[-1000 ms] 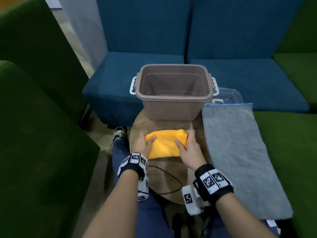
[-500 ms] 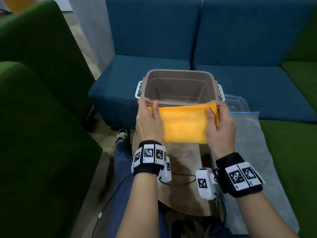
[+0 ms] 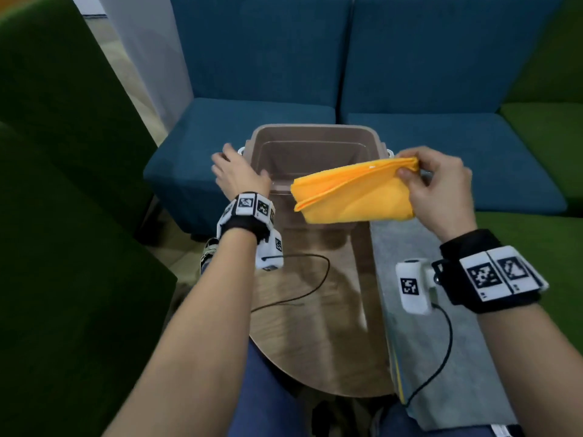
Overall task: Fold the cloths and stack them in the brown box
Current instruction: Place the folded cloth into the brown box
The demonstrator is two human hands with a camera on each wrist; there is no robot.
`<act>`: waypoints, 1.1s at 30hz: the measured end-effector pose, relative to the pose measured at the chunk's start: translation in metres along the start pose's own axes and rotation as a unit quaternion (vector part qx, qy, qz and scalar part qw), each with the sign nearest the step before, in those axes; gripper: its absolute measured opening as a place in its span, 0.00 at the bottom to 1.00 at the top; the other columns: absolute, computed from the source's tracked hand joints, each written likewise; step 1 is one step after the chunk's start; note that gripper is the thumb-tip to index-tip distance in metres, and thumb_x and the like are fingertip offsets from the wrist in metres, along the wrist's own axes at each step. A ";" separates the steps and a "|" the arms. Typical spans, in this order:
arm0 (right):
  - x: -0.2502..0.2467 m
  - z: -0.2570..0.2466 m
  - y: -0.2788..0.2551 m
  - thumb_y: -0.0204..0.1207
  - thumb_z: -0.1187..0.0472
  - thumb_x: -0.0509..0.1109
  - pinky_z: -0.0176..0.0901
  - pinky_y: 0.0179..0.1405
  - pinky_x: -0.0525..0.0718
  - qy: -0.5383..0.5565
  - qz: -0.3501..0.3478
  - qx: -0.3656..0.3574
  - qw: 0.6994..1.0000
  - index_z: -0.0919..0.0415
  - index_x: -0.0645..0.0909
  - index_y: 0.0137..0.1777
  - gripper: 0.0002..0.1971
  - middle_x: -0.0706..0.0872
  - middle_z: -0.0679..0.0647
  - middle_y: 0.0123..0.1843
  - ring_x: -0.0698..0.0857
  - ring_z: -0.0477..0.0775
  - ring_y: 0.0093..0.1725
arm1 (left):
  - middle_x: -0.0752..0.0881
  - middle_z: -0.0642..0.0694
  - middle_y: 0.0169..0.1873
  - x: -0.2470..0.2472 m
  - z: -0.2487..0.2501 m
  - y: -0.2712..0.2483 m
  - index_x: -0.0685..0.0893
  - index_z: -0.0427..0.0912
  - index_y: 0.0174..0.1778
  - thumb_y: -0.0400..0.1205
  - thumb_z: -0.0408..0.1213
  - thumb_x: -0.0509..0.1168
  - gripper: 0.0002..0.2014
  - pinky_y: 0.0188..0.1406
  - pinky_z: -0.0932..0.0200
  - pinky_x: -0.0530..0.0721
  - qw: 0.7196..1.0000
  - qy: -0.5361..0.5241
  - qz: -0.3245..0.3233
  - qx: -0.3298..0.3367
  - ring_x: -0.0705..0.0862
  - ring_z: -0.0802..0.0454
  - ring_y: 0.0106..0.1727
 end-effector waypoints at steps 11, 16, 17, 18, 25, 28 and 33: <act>0.001 -0.030 0.061 0.72 0.58 0.68 0.46 0.57 0.85 0.038 0.002 -0.038 0.999 0.56 0.87 0.51 0.11 0.89 0.49 0.46 0.87 0.46 0.49 | 0.76 0.38 0.65 -0.001 -0.041 -0.041 0.67 0.35 0.63 0.75 0.29 0.68 0.22 0.54 0.46 0.75 0.990 -0.056 -0.049 -0.116 0.69 0.39 0.70; 0.068 -0.051 0.058 0.73 0.56 0.67 0.58 0.42 0.81 -0.155 -0.181 -0.068 0.969 0.72 0.77 0.37 0.16 0.82 0.71 0.36 0.82 0.69 0.41 | 0.75 0.35 0.60 -0.008 -0.065 -0.077 0.66 0.37 0.51 0.71 0.23 0.62 0.16 0.54 0.44 0.73 0.987 -0.114 -0.005 -0.111 0.71 0.34 0.63; 0.082 -0.054 0.054 0.75 0.57 0.68 0.57 0.39 0.80 -0.183 -0.221 -0.069 0.955 0.73 0.78 0.38 0.16 0.81 0.72 0.37 0.81 0.69 0.41 | 0.75 0.34 0.60 -0.008 -0.068 -0.080 0.65 0.38 0.50 0.71 0.22 0.62 0.16 0.55 0.45 0.72 0.986 -0.123 -0.005 -0.111 0.72 0.34 0.62; 0.095 -0.058 0.051 0.76 0.57 0.68 0.56 0.38 0.79 -0.199 -0.252 -0.074 0.944 0.73 0.79 0.41 0.15 0.82 0.72 0.38 0.81 0.69 0.42 | 0.74 0.34 0.60 -0.007 -0.068 -0.082 0.63 0.39 0.48 0.71 0.21 0.62 0.17 0.55 0.45 0.72 0.985 -0.130 -0.008 -0.109 0.72 0.33 0.61; 0.140 -0.065 0.048 0.81 0.64 0.66 0.55 0.49 0.83 -0.016 -0.307 -0.044 0.951 0.66 0.80 0.53 0.06 0.85 0.60 0.47 0.83 0.59 0.46 | 0.72 0.35 0.61 -0.006 -0.064 -0.085 0.61 0.40 0.48 0.73 0.19 0.63 0.19 0.64 0.44 0.74 0.982 -0.158 -0.037 -0.099 0.73 0.34 0.63; 0.158 -0.026 0.046 0.80 0.65 0.65 0.59 0.47 0.89 -0.110 -0.377 0.042 0.919 0.64 0.77 0.64 0.13 0.84 0.63 0.53 0.86 0.61 0.43 | 0.72 0.34 0.61 -0.006 -0.065 -0.086 0.61 0.40 0.48 0.72 0.18 0.63 0.20 0.66 0.43 0.75 0.981 -0.161 -0.037 -0.097 0.74 0.34 0.63; 0.177 0.030 0.041 0.78 0.66 0.67 0.63 0.48 0.88 -0.332 -0.484 0.098 0.804 0.67 0.75 0.67 0.18 0.83 0.67 0.59 0.88 0.66 0.50 | 0.72 0.37 0.56 -0.008 -0.072 -0.091 0.61 0.40 0.47 0.70 0.18 0.62 0.20 0.64 0.39 0.76 0.982 -0.168 -0.023 -0.077 0.75 0.34 0.59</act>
Point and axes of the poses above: each hand's wrist, its own y-axis towards the middle knuckle, its own x-axis out of the palm, z = x × y, the point moved 7 cm from there along y, towards the middle knuckle
